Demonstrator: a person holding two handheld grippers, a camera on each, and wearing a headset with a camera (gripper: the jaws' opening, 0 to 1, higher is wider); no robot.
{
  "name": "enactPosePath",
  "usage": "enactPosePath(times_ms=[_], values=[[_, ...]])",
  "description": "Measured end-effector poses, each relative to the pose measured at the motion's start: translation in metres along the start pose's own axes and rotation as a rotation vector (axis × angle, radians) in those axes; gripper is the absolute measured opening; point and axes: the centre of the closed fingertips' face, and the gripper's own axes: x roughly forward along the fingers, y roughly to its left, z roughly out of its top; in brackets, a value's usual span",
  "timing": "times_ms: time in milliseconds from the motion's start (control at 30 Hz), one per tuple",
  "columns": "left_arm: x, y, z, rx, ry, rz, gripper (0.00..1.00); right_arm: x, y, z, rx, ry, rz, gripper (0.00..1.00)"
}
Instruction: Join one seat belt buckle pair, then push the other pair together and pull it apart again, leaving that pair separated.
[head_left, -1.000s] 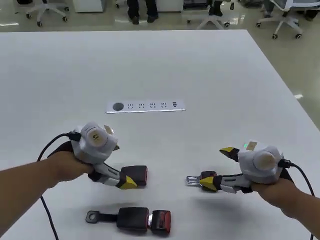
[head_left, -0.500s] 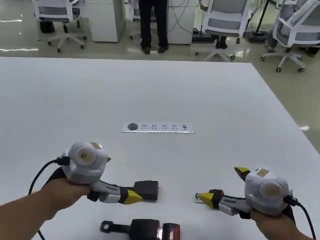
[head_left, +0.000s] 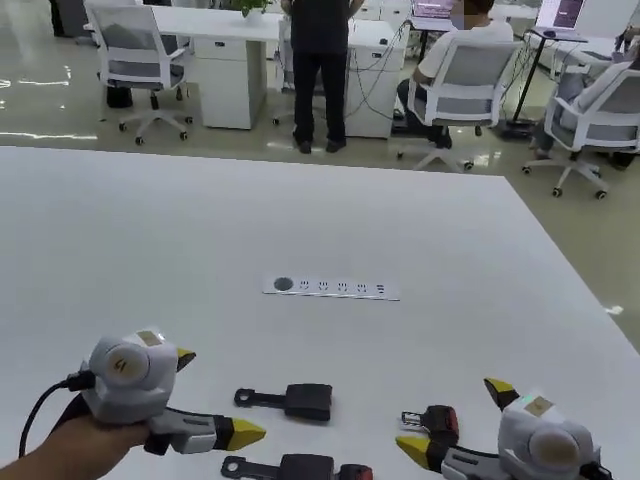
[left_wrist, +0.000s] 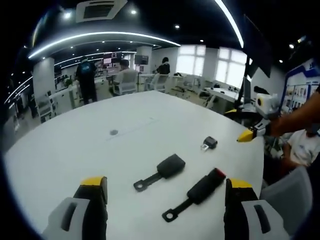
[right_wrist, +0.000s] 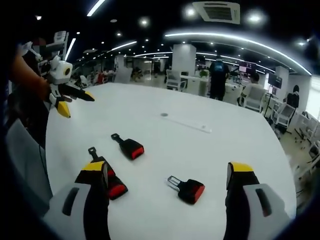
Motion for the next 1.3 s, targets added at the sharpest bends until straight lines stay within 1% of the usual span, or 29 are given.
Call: enactPosePath(times_ms=[33,67,100,167,200,267,367,433,467,500,533,600,633,667,733,767,800,833,933,1000,1033,1067,1100,1133,1200,1300], values=[[-0.004,-0.001,-0.002,-0.01,-0.012,0.001,1.0,-0.003,0.002,0.001,0.001,-0.003,-0.002,0.99],[-0.008,-0.002,-0.004,-0.013,-0.012,0.001,1.0,-0.007,0.005,0.001,0.004,-0.004,-0.003,1.0],[-0.012,-0.003,-0.007,-0.019,-0.015,0.005,1.0,-0.008,0.004,0.001,0.001,-0.007,-0.008,1.0],[-0.018,-0.002,-0.011,-0.035,-0.022,0.013,1.0,-0.012,0.007,0.001,-0.004,-0.008,-0.011,1.0],[-0.023,-0.005,-0.014,-0.042,-0.022,0.017,1.0,-0.014,0.008,0.0,-0.006,-0.005,-0.012,1.0],[-0.031,-0.005,-0.019,-0.045,-0.027,0.024,1.0,-0.019,0.015,-0.001,-0.019,-0.003,-0.011,1.0],[-0.039,-0.007,-0.021,-0.048,-0.042,0.027,1.0,-0.022,0.017,-0.004,-0.037,0.001,-0.02,1.0],[-0.046,-0.01,-0.022,-0.048,-0.052,0.03,1.0,-0.025,0.021,-0.005,-0.033,-0.002,-0.021,1.0],[-0.048,-0.009,-0.023,-0.052,-0.059,0.031,1.0,-0.026,0.023,-0.005,-0.034,-0.001,-0.023,1.0],[-0.052,-0.009,-0.023,-0.06,-0.069,0.036,1.0,-0.029,0.028,-0.004,-0.037,-0.004,-0.026,1.0],[-0.054,-0.009,-0.023,-0.064,-0.076,0.036,1.0,-0.03,0.03,-0.004,-0.038,-0.006,-0.027,1.0],[-0.059,-0.009,-0.026,-0.062,-0.081,0.035,1.0,-0.031,0.031,-0.004,-0.04,-0.009,-0.031,1.0],[-0.063,-0.008,-0.027,-0.057,-0.087,0.036,1.0,-0.034,0.036,-0.004,-0.043,-0.01,-0.033,1.0],[-0.065,-0.007,-0.028,-0.057,-0.095,0.035,1.0,-0.036,0.04,-0.005,-0.041,-0.008,-0.033,1.0],[-0.069,-0.005,-0.03,-0.063,-0.1,0.034,1.0,-0.037,0.04,-0.007,-0.043,-0.008,-0.035,1.0],[-0.071,-0.005,-0.031,-0.062,-0.101,0.037,1.0,-0.039,0.044,-0.008,-0.044,-0.005,-0.036,1.0],[-0.072,-0.007,-0.031,-0.06,-0.107,0.039,1.0,-0.041,0.046,-0.01,-0.045,-0.003,-0.035,1.0],[-0.074,-0.008,-0.031,-0.063,-0.112,0.038,1.0,-0.04,0.044,-0.012,-0.047,-0.001,-0.035,1.0],[-0.081,-0.008,-0.034,-0.064,-0.126,0.036,1.0,-0.045,0.049,-0.015,-0.053,0.003,-0.035,1.0],[-0.083,-0.011,-0.038,-0.065,-0.121,0.032,1.0,-0.047,0.05,-0.016,-0.049,0.003,-0.039,1.0],[-0.083,-0.011,-0.04,-0.061,-0.118,0.034,1.0,-0.047,0.049,-0.017,-0.043,0.002,-0.039,1.0],[-0.085,-0.009,-0.042,-0.06,-0.118,0.036,1.0,-0.048,0.049,-0.018,-0.039,0.0,-0.04,1.0],[-0.087,-0.008,-0.043,-0.066,-0.122,0.038,1.0,-0.05,0.05,-0.019,-0.041,-0.001,-0.042,1.0],[-0.088,-0.01,-0.043,-0.075,-0.129,0.04,1.0,-0.051,0.05,-0.02,-0.041,0.001,-0.043,1.0],[-0.092,-0.01,-0.044,-0.083,-0.14,0.05,1.0,-0.055,0.055,-0.022,-0.04,0.005,-0.041,1.0],[-0.094,-0.013,-0.047,-0.091,-0.143,0.05,1.0,-0.058,0.051,-0.025,-0.033,0.011,-0.048,1.0]])
